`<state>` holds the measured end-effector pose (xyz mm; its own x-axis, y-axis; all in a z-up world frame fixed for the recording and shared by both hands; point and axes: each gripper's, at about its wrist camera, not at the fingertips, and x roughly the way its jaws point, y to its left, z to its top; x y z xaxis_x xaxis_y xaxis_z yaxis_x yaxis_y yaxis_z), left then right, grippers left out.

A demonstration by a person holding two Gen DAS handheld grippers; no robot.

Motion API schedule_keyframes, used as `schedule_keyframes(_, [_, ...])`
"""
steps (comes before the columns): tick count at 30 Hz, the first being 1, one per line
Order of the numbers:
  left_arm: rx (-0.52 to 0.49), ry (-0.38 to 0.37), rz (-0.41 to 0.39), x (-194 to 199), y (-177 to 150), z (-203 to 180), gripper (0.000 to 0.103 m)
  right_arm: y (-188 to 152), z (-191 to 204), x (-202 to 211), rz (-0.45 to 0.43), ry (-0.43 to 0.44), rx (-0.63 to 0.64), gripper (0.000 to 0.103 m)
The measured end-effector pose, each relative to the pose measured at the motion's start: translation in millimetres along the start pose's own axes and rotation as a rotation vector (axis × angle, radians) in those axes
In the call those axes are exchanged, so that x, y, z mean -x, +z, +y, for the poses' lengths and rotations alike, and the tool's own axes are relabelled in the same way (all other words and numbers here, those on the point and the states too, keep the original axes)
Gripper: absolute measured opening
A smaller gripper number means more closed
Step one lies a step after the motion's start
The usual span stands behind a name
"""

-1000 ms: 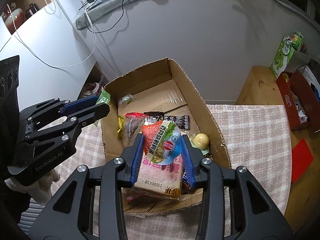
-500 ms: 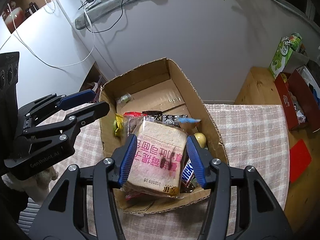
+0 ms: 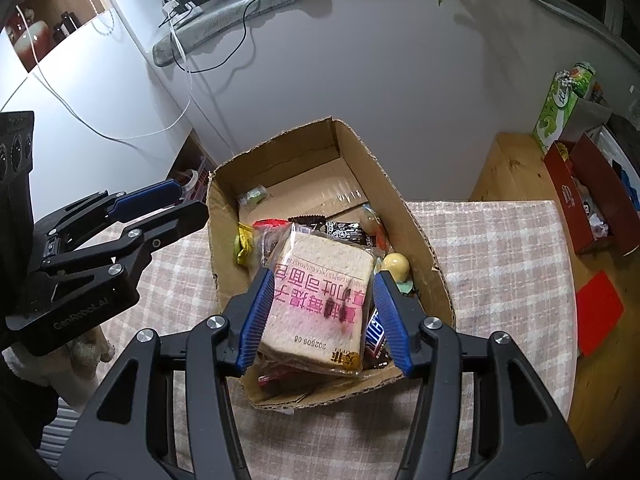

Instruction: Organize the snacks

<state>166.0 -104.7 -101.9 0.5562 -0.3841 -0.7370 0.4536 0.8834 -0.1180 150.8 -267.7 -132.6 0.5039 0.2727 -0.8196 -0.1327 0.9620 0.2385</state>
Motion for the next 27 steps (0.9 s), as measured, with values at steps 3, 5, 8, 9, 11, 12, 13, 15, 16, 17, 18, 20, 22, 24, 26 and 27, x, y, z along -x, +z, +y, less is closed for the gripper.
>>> schedule_keyframes(3, [0.009,0.004,-0.005,6,-3,0,0.041,-3,1,7,-0.01,-0.002,-0.001,0.054])
schedule_keyframes(5, [0.02,0.003,-0.009,13,-7,0,0.041,-6,2,12,-0.018,-0.002,-0.004,0.054])
schedule_keyframes(8, [0.03,0.009,-0.011,23,-15,0,0.042,-11,2,20,-0.029,-0.002,-0.011,0.054])
schedule_keyframes(9, [0.032,0.012,-0.012,26,-17,-1,0.045,-13,3,23,-0.034,-0.005,-0.011,0.054])
schedule_keyframes(11, [0.034,0.017,-0.015,32,-23,-2,0.049,-17,4,28,-0.041,-0.009,-0.013,0.055])
schedule_keyframes(12, [0.037,0.02,-0.016,35,-26,-3,0.05,-19,4,30,-0.044,-0.009,-0.014,0.062])
schedule_keyframes(13, [0.042,0.022,-0.015,38,-29,-4,0.05,-21,4,33,-0.051,-0.01,-0.017,0.072])
schedule_keyframes(15, [0.054,0.027,-0.013,43,-33,-5,0.05,-26,7,40,-0.068,-0.015,-0.018,0.076])
schedule_keyframes(16, [0.058,0.028,-0.013,45,-35,-6,0.05,-27,8,42,-0.071,-0.02,-0.017,0.076])
schedule_keyframes(17, [0.064,0.031,-0.013,48,-37,-6,0.052,-28,9,44,-0.072,-0.021,-0.016,0.076])
schedule_keyframes(18, [0.068,0.035,-0.014,50,-38,-6,0.056,-30,9,46,-0.073,-0.022,-0.016,0.076])
schedule_keyframes(20, [0.079,0.051,-0.02,57,-42,-7,0.064,-32,11,49,-0.074,-0.02,-0.016,0.076])
schedule_keyframes(22, [0.082,0.065,-0.024,62,-45,-9,0.064,-35,12,51,-0.078,-0.024,-0.015,0.077])
schedule_keyframes(24, [0.085,0.083,-0.026,67,-45,-11,0.067,-39,14,54,-0.083,-0.03,-0.012,0.081])
schedule_keyframes(26, [0.089,0.102,-0.027,70,-46,-12,0.072,-42,17,57,-0.087,-0.037,-0.007,0.081])
schedule_keyframes(27, [0.092,0.111,-0.03,72,-47,-12,0.073,-44,17,58,-0.088,-0.039,-0.006,0.081])
